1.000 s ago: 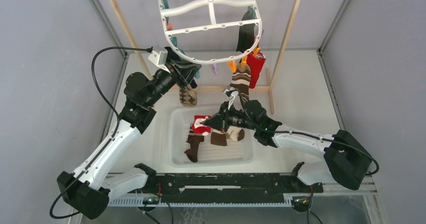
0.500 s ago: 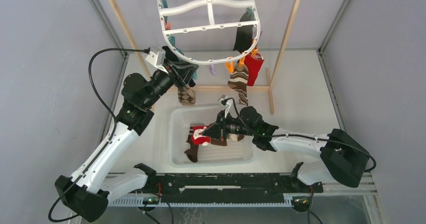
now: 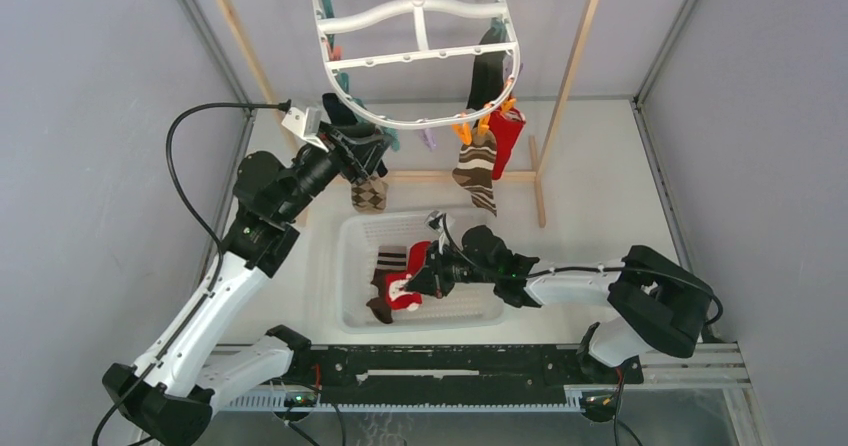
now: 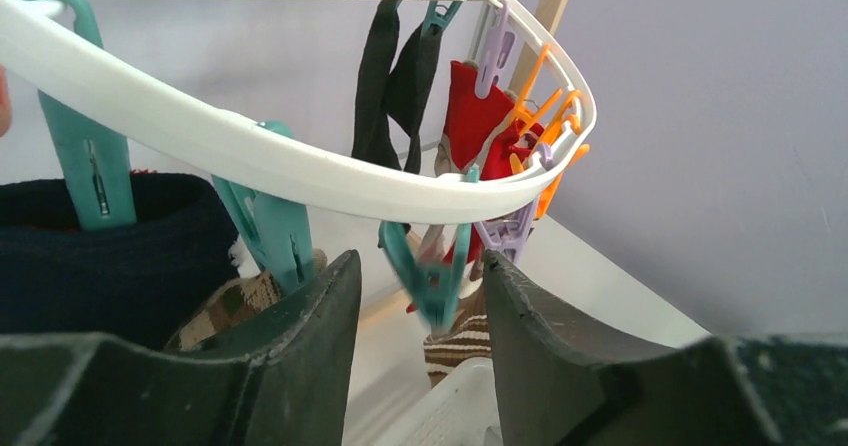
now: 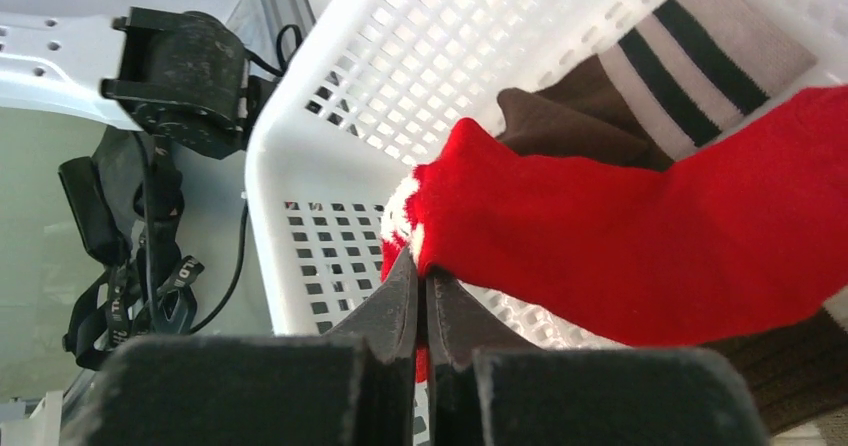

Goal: Remove the socks clipped to the hanger
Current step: Place the sock in the bin.

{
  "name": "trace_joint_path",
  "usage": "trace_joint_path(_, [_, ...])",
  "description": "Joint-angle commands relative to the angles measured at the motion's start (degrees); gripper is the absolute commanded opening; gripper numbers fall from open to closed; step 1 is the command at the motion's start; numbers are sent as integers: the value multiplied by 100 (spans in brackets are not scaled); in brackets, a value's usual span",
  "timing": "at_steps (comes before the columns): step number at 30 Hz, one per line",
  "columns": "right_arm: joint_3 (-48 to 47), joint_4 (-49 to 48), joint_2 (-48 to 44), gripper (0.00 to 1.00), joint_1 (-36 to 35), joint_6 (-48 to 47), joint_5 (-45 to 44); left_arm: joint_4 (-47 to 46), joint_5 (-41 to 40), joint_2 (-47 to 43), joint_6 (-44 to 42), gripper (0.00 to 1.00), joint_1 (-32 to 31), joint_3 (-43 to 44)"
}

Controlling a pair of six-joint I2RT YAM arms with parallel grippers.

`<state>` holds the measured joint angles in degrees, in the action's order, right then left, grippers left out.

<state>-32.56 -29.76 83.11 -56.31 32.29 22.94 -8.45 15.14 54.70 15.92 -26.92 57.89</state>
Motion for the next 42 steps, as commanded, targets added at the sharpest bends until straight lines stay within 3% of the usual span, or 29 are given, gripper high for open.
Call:
trace_joint_path(1, [-116,-13,191,10,-55,-70,-78,48,-49,-222,-87,53,24,132])
trace_joint_path(9, [-380,571,391,35,-77,-87,-174,152,-94,-421,-7,65,21,-32])
trace_joint_path(14, [-392,814,258,44,-95,-197,-319,288,-177,-573,66,69,22,-127])
trace_joint_path(16, [-392,918,173,54,-90,-260,-360,401,-180,-625,77,72,21,-135])
trace_joint_path(18, [-387,1025,68,56,-90,-324,-434,474,-186,-689,84,98,24,-165])
trace_joint_path(19, [-391,1070,-10,60,-90,-361,-484,495,-192,-754,85,100,24,-184])
trace_joint_path(22, [-391,1142,-171,75,-90,-422,-542,564,-234,-899,86,100,21,-235])
trace_joint_path(25, [-392,1199,-339,98,-90,-470,-578,683,-276,-1019,93,100,20,-256])
trace_joint_path(42, [-188,1892,-1583,100,111,-768,-1234,1058,-487,-1639,257,100,19,-691])
